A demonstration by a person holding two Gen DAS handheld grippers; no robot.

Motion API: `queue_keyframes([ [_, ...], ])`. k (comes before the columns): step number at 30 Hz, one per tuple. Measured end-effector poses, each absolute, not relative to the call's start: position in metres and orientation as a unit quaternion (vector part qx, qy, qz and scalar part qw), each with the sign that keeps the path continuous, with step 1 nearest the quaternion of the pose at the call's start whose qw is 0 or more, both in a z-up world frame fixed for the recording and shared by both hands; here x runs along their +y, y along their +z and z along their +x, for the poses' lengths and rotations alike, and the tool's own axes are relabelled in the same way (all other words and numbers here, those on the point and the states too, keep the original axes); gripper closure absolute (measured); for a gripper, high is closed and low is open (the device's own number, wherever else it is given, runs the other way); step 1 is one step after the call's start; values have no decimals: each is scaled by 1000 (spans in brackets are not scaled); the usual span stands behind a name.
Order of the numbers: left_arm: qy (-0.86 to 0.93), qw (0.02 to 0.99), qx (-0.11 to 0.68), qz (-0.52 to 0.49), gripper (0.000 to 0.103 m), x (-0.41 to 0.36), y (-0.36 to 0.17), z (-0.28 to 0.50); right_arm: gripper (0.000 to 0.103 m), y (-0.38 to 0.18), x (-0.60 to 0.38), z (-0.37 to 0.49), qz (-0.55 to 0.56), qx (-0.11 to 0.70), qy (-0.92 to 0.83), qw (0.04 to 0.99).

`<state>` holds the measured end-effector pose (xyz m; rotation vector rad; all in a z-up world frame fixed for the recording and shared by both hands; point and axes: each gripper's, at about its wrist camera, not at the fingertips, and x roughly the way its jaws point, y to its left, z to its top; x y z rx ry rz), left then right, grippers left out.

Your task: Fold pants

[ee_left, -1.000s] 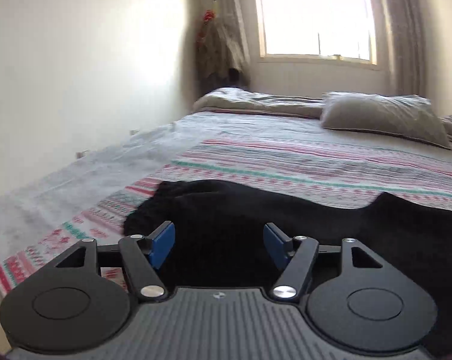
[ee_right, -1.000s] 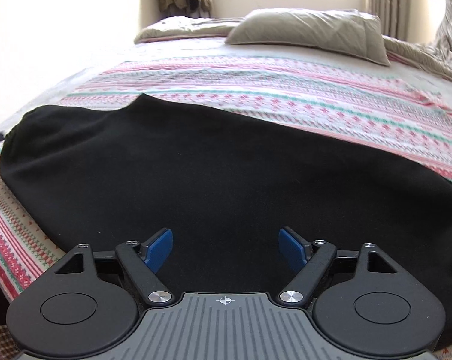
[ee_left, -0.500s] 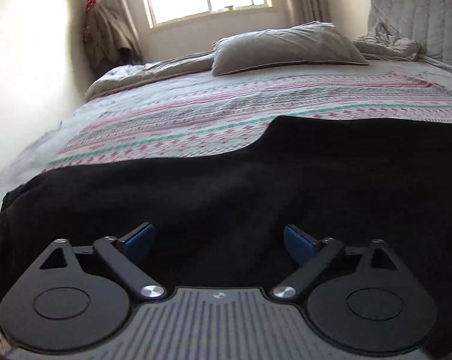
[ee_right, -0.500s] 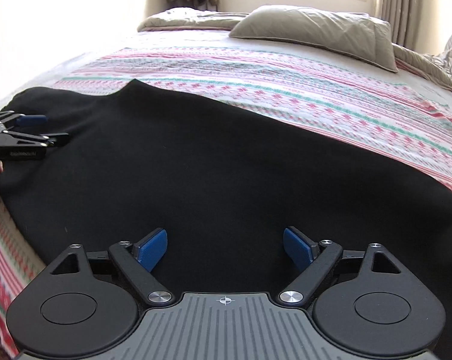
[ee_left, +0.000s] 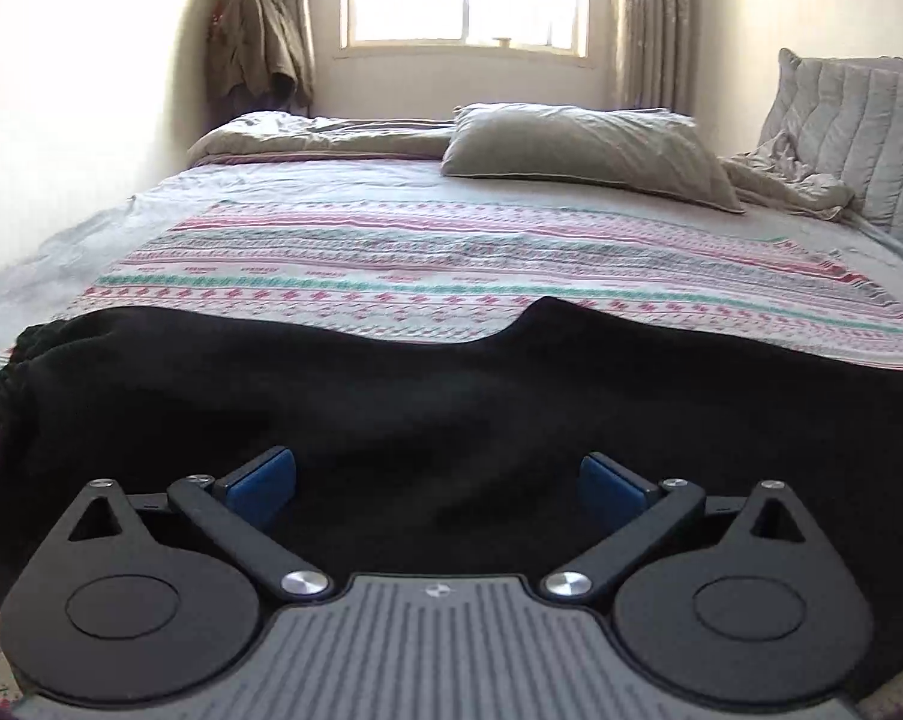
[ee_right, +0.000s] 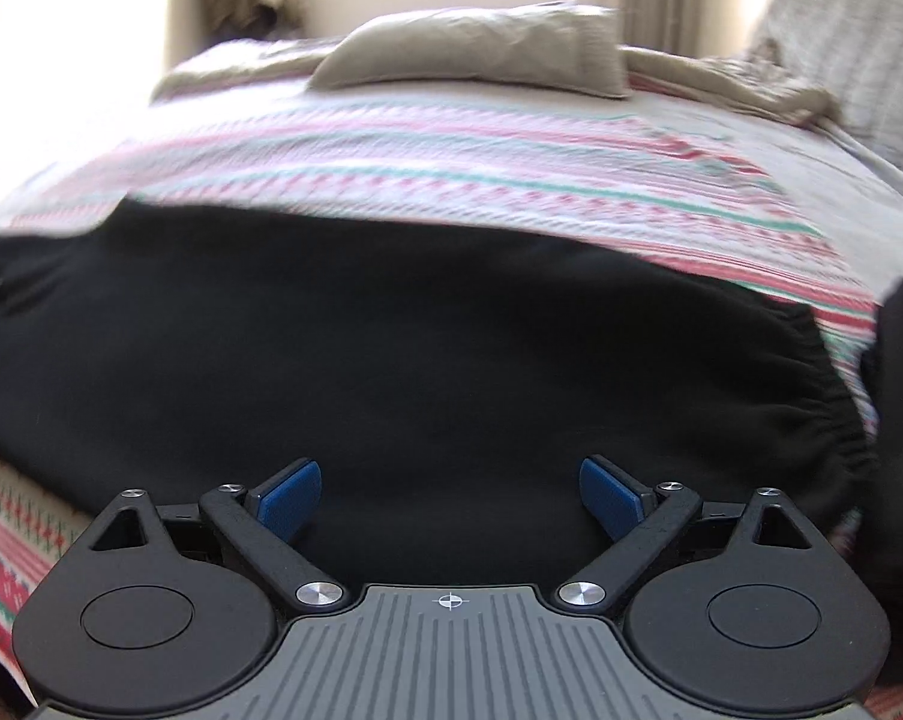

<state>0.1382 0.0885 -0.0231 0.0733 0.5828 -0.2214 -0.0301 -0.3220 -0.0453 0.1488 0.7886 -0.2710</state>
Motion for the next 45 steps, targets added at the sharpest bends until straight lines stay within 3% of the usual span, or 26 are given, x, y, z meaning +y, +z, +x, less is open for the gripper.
queue_keyframes([
  [13,-206,923,321,54,0,23,-41,132,8,-39,-348,-45,108,382,-209,894],
  [24,-238,911,330,74,0,3,-48,121,8,-47,-368,-73,127,381,-217,890],
  [33,-257,904,332,75,0,-5,-51,125,8,-55,-402,-97,227,365,-225,874],
  [45,-282,896,341,44,0,-12,-54,133,11,-69,-410,-69,238,326,-278,871],
])
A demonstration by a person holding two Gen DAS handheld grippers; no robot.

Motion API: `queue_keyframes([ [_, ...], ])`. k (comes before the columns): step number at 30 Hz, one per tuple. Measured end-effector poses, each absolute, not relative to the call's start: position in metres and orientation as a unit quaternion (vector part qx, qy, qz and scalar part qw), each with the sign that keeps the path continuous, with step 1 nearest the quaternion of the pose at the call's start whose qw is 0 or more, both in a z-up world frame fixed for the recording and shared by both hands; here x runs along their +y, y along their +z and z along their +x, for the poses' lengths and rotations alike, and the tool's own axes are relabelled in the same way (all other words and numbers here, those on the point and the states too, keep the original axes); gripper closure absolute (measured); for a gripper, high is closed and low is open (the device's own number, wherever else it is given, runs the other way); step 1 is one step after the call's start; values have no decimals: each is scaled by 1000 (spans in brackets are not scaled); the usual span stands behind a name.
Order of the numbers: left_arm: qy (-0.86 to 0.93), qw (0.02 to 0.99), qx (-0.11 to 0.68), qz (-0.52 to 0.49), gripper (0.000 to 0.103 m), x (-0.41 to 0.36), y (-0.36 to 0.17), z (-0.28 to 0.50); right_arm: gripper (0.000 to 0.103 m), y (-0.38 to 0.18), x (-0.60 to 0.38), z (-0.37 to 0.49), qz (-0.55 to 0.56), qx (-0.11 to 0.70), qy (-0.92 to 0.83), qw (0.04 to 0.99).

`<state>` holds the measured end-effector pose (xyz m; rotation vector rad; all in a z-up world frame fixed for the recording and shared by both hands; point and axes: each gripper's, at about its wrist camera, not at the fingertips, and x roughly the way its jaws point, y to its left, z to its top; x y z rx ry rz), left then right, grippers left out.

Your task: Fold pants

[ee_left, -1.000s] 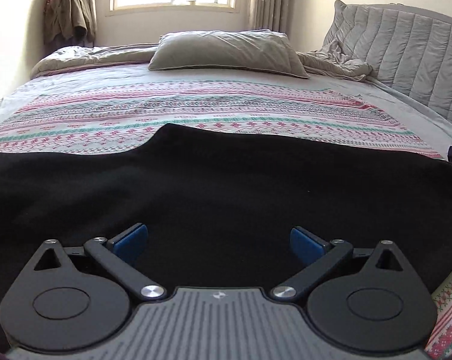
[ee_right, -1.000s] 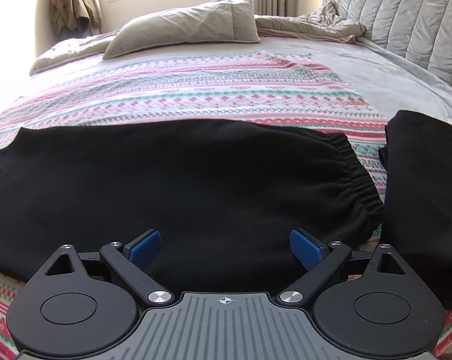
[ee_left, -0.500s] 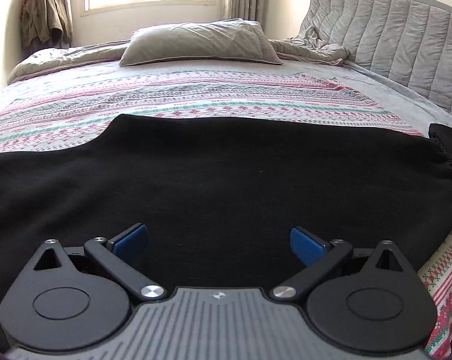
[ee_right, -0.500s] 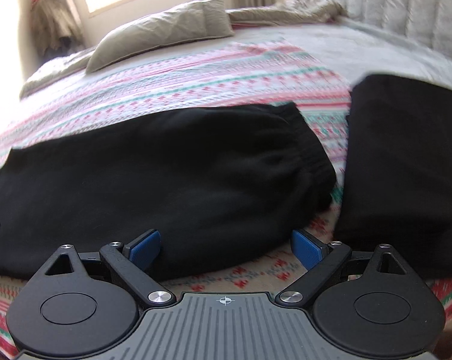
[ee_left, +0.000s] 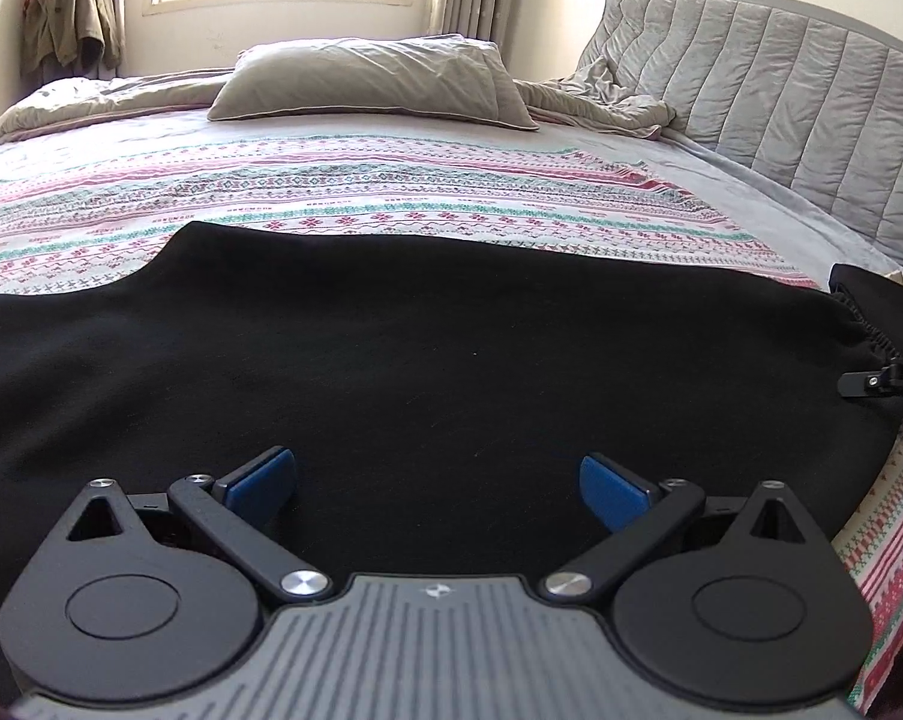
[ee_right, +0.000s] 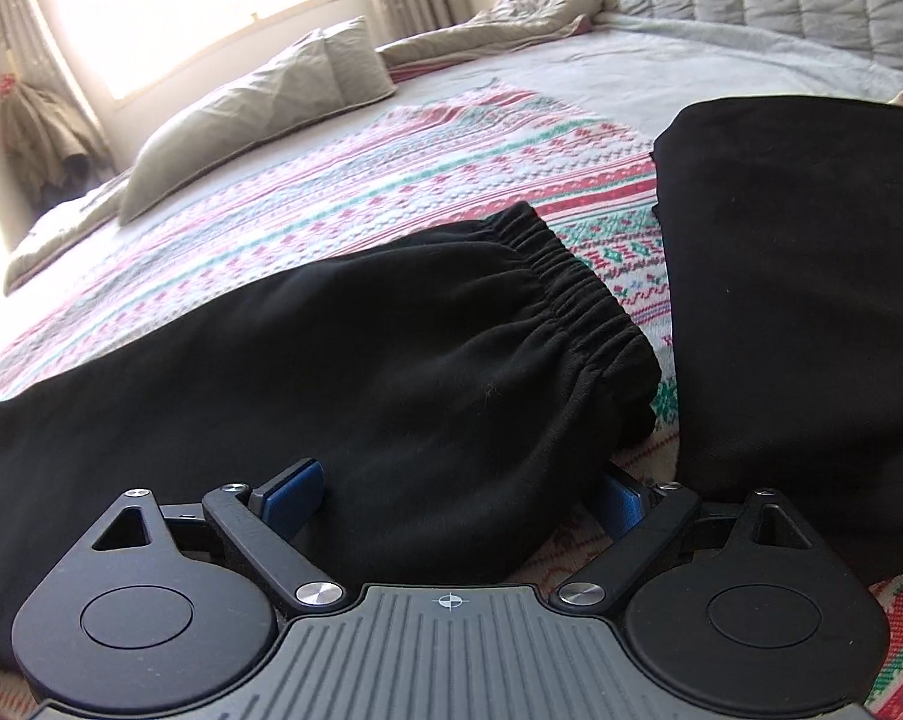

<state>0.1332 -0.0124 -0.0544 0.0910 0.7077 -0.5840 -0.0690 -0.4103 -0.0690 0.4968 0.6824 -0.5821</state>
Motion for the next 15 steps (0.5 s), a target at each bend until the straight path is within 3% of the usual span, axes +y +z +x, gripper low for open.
queue_keyframes([
  [6,-291,891,349,13,0,-11,-53,137,41,-67,-393,-58,217,311,-322,867],
  [11,-303,882,361,-20,0,-8,-50,139,78,-63,-394,-61,236,290,-325,869],
  [15,-309,875,370,-42,0,-8,-51,139,86,-56,-390,-58,229,276,-324,875],
])
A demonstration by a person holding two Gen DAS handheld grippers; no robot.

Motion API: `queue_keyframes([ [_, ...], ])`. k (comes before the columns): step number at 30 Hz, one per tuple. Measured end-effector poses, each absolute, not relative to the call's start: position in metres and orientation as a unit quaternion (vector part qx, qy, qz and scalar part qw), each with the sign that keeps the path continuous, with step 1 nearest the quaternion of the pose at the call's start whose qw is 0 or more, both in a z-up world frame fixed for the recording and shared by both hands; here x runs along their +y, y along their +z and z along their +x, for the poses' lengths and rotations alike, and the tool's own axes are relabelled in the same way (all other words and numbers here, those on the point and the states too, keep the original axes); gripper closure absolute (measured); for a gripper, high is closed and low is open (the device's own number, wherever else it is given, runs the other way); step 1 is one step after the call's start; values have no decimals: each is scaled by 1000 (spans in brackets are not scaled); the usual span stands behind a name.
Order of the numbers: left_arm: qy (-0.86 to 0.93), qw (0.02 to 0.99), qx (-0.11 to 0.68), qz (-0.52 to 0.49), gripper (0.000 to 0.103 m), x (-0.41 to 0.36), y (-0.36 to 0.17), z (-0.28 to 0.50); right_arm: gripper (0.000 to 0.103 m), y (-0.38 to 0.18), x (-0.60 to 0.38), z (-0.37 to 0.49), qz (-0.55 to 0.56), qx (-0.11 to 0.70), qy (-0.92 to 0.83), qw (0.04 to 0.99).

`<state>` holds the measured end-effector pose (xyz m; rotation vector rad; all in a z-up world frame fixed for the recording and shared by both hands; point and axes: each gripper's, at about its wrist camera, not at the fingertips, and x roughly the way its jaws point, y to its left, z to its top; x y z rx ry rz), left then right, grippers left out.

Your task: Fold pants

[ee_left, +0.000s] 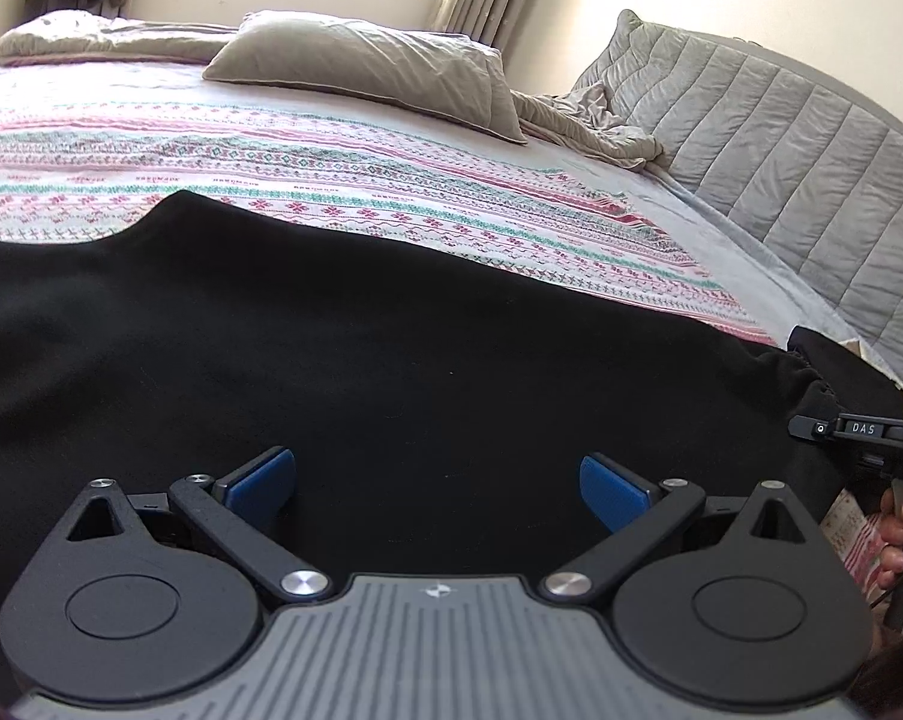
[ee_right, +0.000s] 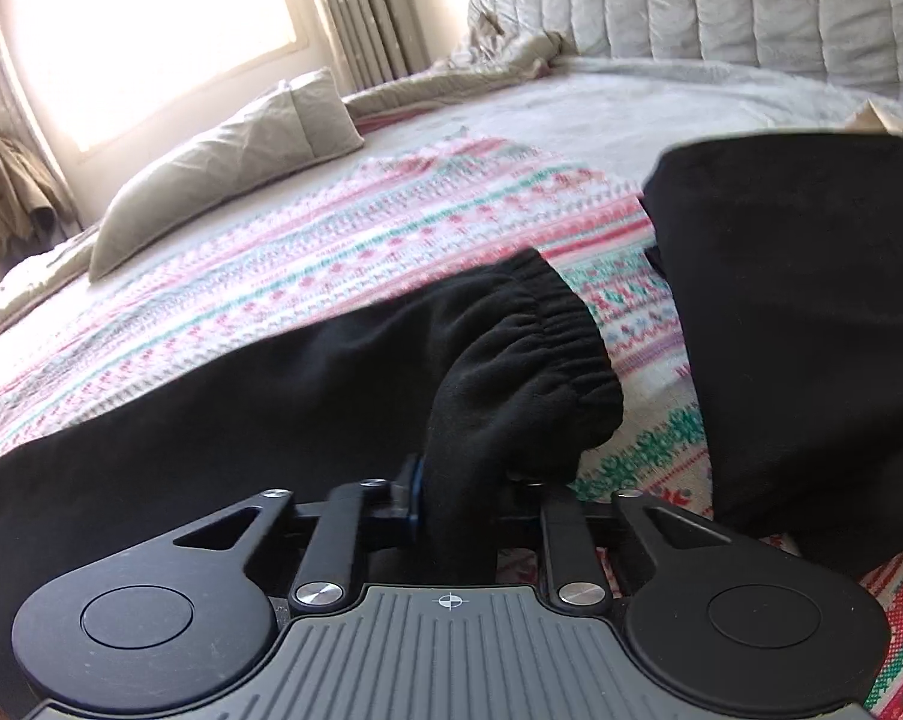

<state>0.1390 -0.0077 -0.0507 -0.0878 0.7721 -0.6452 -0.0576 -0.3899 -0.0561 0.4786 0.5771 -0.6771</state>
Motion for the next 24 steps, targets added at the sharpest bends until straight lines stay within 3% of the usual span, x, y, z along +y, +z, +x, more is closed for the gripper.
queue_keyframes([
  [12,-354,848,381,-97,0,-8,-50,139,89,-25,-335,-31,132,244,-261,925],
  [24,-398,789,401,-243,3,2,-66,158,89,-41,-241,20,-24,311,-97,945],
])
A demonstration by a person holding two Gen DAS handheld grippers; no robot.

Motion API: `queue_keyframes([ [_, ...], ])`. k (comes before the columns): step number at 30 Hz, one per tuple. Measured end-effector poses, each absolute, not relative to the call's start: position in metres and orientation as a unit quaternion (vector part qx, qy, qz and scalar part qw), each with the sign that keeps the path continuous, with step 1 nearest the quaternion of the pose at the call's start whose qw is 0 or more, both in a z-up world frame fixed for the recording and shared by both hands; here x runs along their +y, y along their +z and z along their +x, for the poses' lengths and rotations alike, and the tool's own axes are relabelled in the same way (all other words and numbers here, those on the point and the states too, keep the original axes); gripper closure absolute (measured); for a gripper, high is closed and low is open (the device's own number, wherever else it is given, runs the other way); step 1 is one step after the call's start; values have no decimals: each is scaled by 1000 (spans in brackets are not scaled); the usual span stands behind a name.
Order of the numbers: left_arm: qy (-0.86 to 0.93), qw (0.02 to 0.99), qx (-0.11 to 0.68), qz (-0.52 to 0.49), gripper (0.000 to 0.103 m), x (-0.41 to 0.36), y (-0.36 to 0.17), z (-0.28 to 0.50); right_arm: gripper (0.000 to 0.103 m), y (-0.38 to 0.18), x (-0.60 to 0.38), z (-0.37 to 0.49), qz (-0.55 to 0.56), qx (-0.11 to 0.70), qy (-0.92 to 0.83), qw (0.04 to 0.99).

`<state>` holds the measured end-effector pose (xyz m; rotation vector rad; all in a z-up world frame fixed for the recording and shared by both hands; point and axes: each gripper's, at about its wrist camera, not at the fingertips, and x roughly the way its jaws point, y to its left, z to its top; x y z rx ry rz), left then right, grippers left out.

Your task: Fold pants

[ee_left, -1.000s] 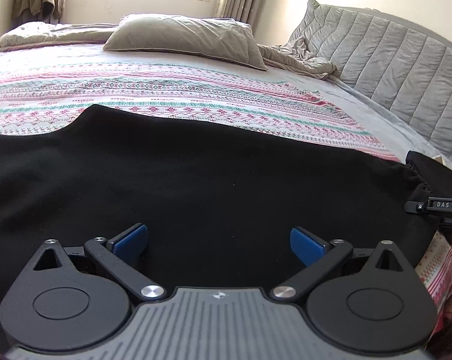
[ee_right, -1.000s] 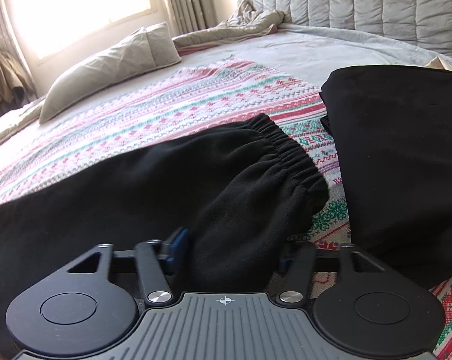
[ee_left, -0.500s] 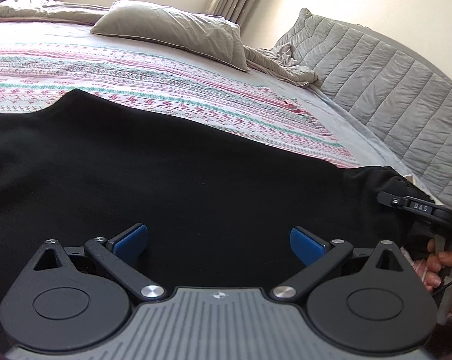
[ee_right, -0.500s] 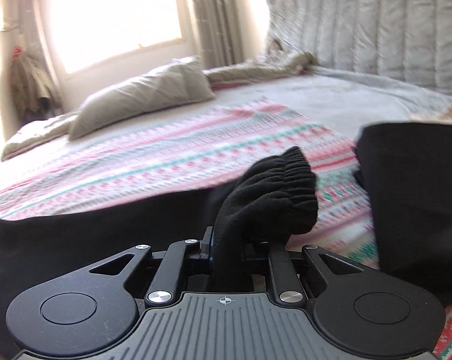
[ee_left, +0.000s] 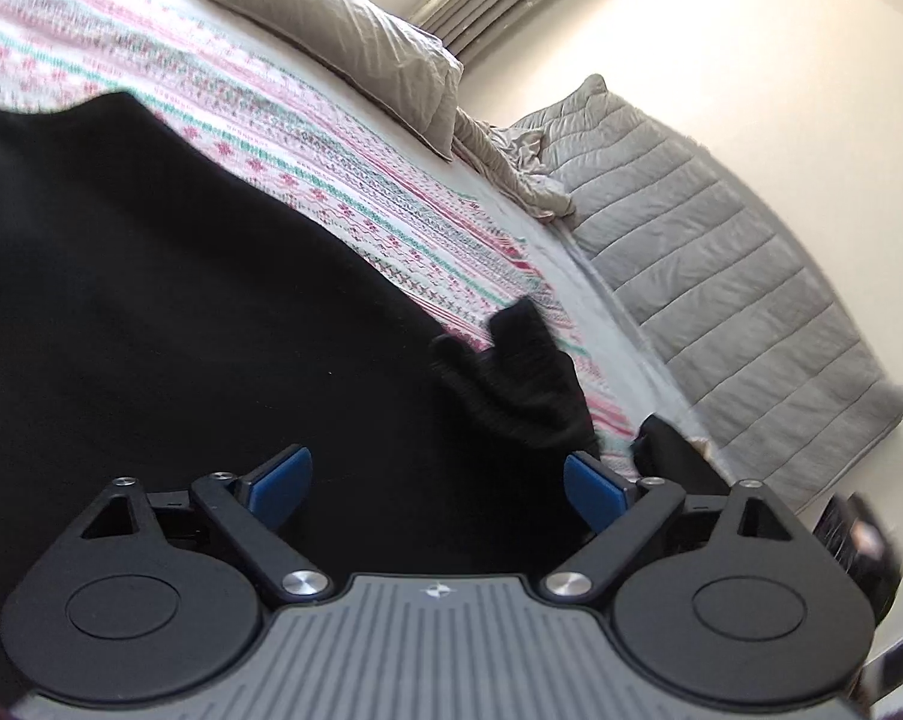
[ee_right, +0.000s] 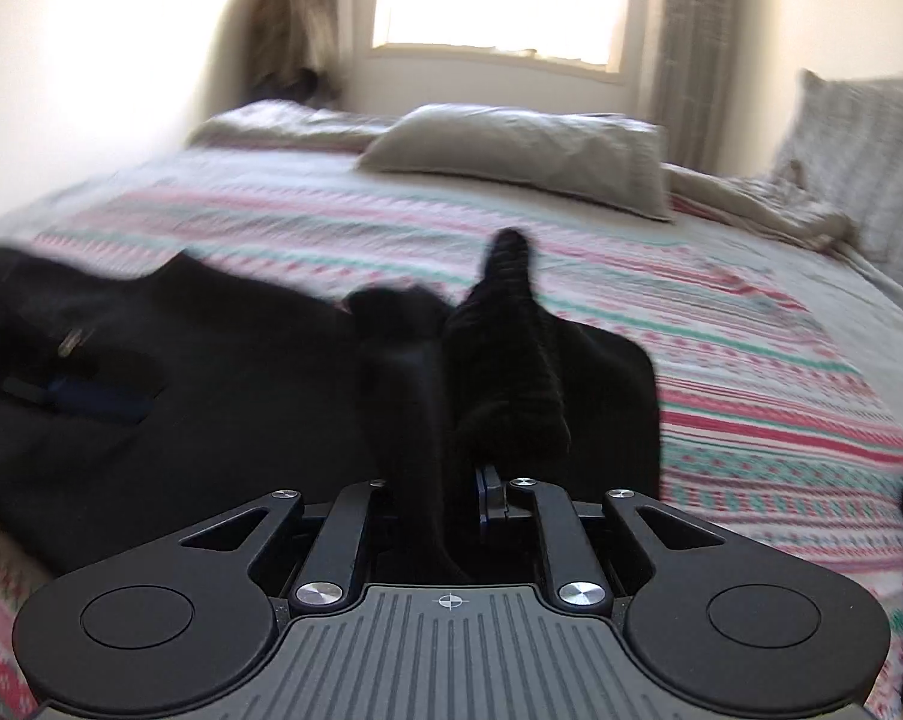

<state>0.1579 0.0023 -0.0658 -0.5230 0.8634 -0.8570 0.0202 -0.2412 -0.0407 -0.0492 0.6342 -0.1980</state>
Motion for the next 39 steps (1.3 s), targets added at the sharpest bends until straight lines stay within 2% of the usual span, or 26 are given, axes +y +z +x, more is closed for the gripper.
queue_keyframes([
  [7,-412,751,416,-305,5,2,-75,169,81,-61,-196,29,-151,336,-61,928],
  [9,-417,740,419,-320,5,1,-76,171,73,-58,-196,24,-161,330,-64,928],
  [13,-428,718,427,-345,5,-1,-77,174,39,-52,-197,16,-167,307,-74,934],
  [14,-429,716,428,-347,5,-3,-77,175,38,-51,-197,16,-174,302,-79,934],
  [16,-428,713,430,-350,5,-5,-78,175,41,-53,-195,20,-184,302,-79,932],
  [18,-425,712,431,-356,2,-7,-78,176,52,-57,-190,23,-195,303,-66,931],
  [19,-423,710,432,-361,1,-7,-77,177,72,-58,-186,23,-205,299,-53,930],
  [20,-422,707,431,-369,0,-6,-77,178,83,-58,-182,24,-220,294,-45,929],
  [23,-419,691,435,-397,0,-6,-77,181,86,-56,-174,20,-241,278,-31,929],
  [28,-429,658,457,-417,0,-18,-80,184,87,-52,-173,10,-243,261,-13,934],
  [34,-424,664,454,-417,0,-23,-79,178,87,-41,-182,-1,-219,244,-8,945],
  [35,-415,669,450,-421,5,-23,-80,177,87,-40,-182,-1,-217,245,-4,945],
  [36,-404,677,447,-423,19,-20,-81,176,87,-39,-181,-1,-217,246,-1,945],
  [38,-392,682,443,-430,27,-15,-84,177,86,-39,-169,-11,-222,246,1,944],
  [39,-391,679,447,-431,28,-14,-86,178,86,-39,-169,-10,-223,244,2,944],
])
